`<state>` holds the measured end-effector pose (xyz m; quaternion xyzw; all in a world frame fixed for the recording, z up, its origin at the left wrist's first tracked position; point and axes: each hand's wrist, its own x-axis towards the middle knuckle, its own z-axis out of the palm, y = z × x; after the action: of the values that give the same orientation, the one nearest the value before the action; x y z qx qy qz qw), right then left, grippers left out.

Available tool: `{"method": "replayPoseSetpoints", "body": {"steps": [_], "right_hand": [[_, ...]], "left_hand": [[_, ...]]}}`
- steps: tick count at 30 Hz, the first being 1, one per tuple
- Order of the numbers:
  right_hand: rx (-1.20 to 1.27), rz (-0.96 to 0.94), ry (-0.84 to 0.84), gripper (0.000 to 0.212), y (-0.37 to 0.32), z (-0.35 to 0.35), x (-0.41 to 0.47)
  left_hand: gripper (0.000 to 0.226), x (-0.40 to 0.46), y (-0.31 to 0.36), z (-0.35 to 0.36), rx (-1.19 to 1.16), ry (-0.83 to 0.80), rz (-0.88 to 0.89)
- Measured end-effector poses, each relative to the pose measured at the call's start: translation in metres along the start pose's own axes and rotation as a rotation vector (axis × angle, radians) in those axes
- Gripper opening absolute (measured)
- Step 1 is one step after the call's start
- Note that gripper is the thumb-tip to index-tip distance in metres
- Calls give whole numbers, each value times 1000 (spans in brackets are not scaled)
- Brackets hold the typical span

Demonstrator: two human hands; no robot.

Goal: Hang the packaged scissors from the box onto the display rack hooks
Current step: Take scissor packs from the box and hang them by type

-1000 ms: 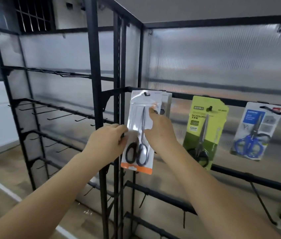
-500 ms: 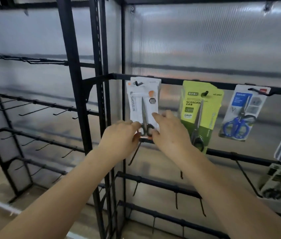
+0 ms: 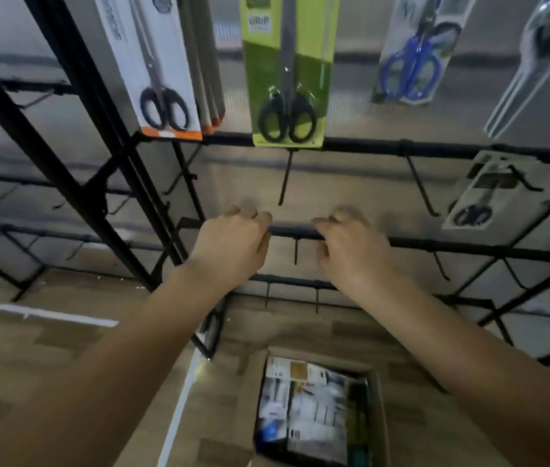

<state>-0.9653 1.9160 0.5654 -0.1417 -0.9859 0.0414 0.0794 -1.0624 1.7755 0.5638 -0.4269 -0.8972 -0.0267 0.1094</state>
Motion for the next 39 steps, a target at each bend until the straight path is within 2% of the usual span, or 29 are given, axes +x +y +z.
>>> {"method": "replayPoseSetpoints", "body": {"steps": [7,10,13,17,20,24,26,28,30,34,36,39], "right_hand": [[51,83,-264,31,73,97,-61],[116,183,-392,27,99,161,-87],[121,279,-545,20,121,243,-113],[123,393,-708,26,142,371,-152],[103,410,-767,27,150,467,-185],[336,735,-778,37,155,582,-216],[551,974,-734,38,154,630,-219],[816,1243,-618,40,149,673,-213],[1077,1530,-487,50,143,704,-198],[1614,2027,-72,66,142,744,-171],[1707,2120,98,72,144,752,-165],[1797,2078,174,80,148,752,-154]], "left_hand": [[24,-31,61,103,-96,-230,-1],[26,-47,78,172,-75,-417,-32],[33,-64,87,251,-19,-608,-46],[37,-98,92,367,79,-803,-19],[29,-126,93,454,62,-872,-48],[20,-156,95,550,95,-870,49],[20,-164,94,590,107,-854,90],[20,-165,91,625,100,-818,152],[21,-162,89,653,93,-775,218],[31,-154,87,690,55,-682,253],[32,-151,86,699,30,-669,250],[32,-150,82,704,14,-655,256]]}}
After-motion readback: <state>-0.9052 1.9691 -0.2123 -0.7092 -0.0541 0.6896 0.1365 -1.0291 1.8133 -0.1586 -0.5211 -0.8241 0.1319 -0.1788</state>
